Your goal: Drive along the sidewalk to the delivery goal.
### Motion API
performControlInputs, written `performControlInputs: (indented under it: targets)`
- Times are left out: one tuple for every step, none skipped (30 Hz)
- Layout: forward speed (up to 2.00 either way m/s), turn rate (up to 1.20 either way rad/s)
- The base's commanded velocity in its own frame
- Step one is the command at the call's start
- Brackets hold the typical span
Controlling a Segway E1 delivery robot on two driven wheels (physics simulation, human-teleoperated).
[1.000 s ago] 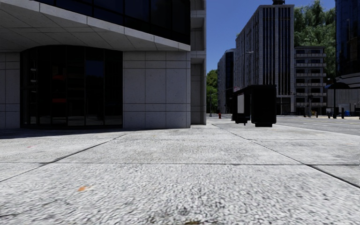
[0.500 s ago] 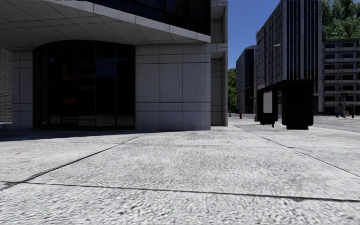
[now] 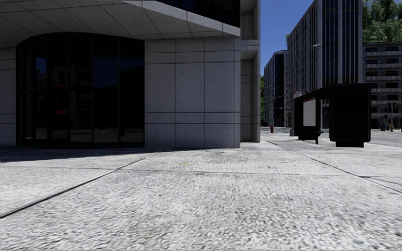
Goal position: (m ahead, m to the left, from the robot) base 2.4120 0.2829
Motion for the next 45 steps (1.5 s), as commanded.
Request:
performControlInputs:
  targets:
    - [2.00, 0.00]
    - [2.00, 0.00]
    - [2.00, 0.00]
    - [2.00, 0.00]
    - [2.00, 0.00]
    - [2.00, 0.00]
    - [2.00, 0.00]
    - [2.00, 0.00]
    - [2.00, 0.00]
    - [2.00, 0.00]
    - [2.00, 0.00]
    - [2.00, 0.00]
    - [2.00, 0.00]
    - [2.00, 0.00]
    - [2.00, 0.00]
    - [2.00, 0.00]
    - [2.00, 0.00]
    - [2.00, 0.00]
    - [2.00, 0.00]
    - [2.00, 0.00]
    - [2.00, 0.00]
    - [2.00, 0.00]
    - [2.00, 0.00]
    - [2.00, 0.00]
    - [2.00, 0.00]
    - [2.00, 0.00]
    - [2.00, 0.00]
    - [2.00, 0.00]
    - [2.00, 0.00]
    - [2.00, 0.00]
    - [1.90, 0.00]
    - [1.53, 0.00]
    - [1.22, 0.00]
    - [1.22, 0.00]
    - [1.01, 0.00]
    - [0.90, 0.00]
    - [0.84, 0.00]
    - [0.84, 0.00]
    - [0.77, 0.00]
    - [0.59, 0.00]
    - [0.00, 0.00]
    - [0.00, 0.00]
    - [0.00, 0.00]
    - [0.00, 0.00]
    - [0.00, 0.00]
